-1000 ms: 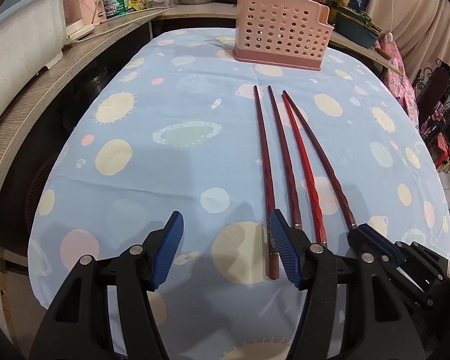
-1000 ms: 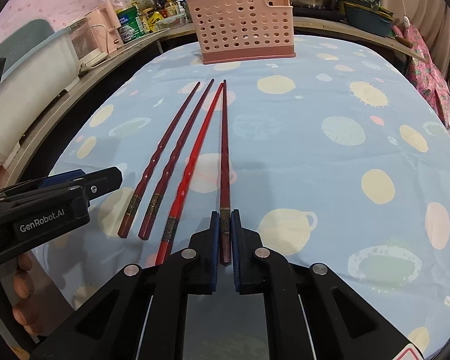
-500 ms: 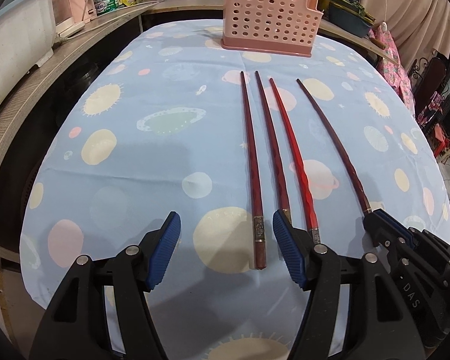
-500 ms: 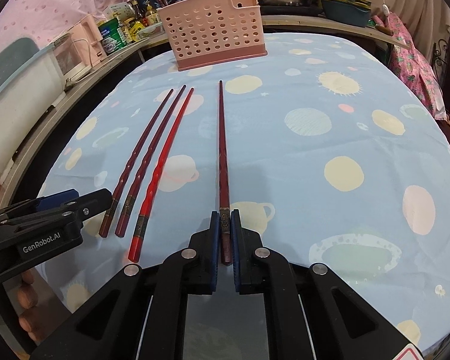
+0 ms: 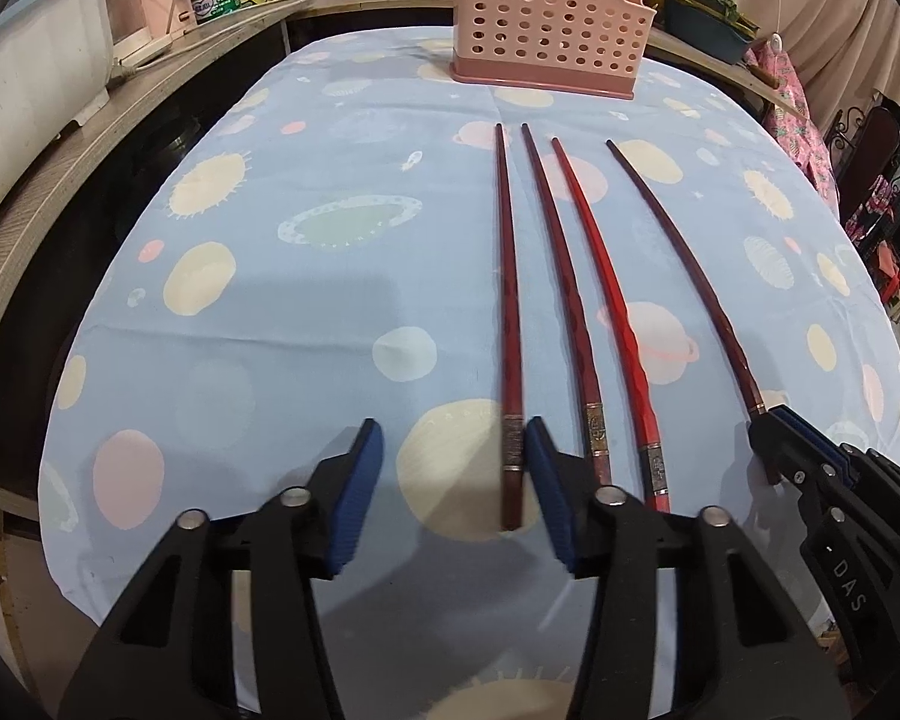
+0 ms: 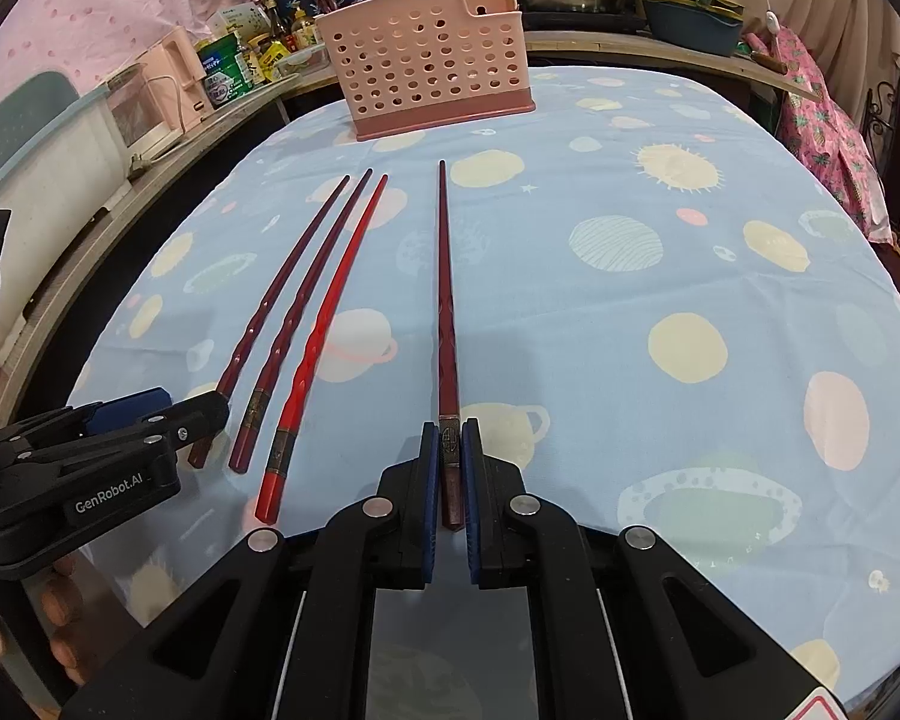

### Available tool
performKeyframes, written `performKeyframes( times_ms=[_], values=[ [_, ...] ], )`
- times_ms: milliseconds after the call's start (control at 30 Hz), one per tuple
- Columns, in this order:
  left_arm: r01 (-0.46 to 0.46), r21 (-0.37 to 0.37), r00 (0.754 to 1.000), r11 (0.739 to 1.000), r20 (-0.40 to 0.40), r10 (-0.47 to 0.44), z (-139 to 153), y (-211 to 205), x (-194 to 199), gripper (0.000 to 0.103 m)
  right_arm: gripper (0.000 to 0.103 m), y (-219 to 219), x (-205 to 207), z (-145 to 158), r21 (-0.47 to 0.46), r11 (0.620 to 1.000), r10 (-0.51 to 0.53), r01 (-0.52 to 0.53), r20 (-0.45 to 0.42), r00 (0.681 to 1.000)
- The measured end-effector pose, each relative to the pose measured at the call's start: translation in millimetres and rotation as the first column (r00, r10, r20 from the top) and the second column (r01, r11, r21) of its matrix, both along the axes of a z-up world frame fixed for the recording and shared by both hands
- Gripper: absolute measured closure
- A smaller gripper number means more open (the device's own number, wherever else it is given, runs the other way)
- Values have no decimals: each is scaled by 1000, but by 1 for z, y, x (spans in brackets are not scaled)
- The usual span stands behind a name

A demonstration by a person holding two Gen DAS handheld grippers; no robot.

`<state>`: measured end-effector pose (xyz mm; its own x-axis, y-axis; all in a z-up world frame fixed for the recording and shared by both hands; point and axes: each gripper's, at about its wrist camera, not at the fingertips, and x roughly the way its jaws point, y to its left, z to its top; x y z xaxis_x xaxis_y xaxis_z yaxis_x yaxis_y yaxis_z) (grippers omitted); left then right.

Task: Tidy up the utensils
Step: 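Close the right tool on a dark-red chopstick while the left tool grasps another, then lift both chopsticks and lower them upright into the pink basket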

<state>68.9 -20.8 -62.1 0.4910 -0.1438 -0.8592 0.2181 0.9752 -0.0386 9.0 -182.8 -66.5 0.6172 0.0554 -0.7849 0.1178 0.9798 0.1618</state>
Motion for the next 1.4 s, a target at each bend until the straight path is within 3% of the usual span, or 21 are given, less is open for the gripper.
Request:
performKeyframes(
  times_ms=[167,267,700,1400],
  values=[
    [-7,-7,1000,1000,-6,7,1,3,3,88,96,0,0,0,-1,1000,0,0,-1,1000],
    [-7,-8,1000,1000,-10,7,1,4,3,93,96,0,0,0,0,1000,1,-1,-1,1000],
    [-17,-15,999,1000,-35,16,2,6,5,96,96,-4,-1,4,14,1000,-7,7,0,1000],
    [-38,-40,999,998,-7,38,26,9,18,96,96,-43,11,47,42,996,-87,83,95,992]
  ],
)
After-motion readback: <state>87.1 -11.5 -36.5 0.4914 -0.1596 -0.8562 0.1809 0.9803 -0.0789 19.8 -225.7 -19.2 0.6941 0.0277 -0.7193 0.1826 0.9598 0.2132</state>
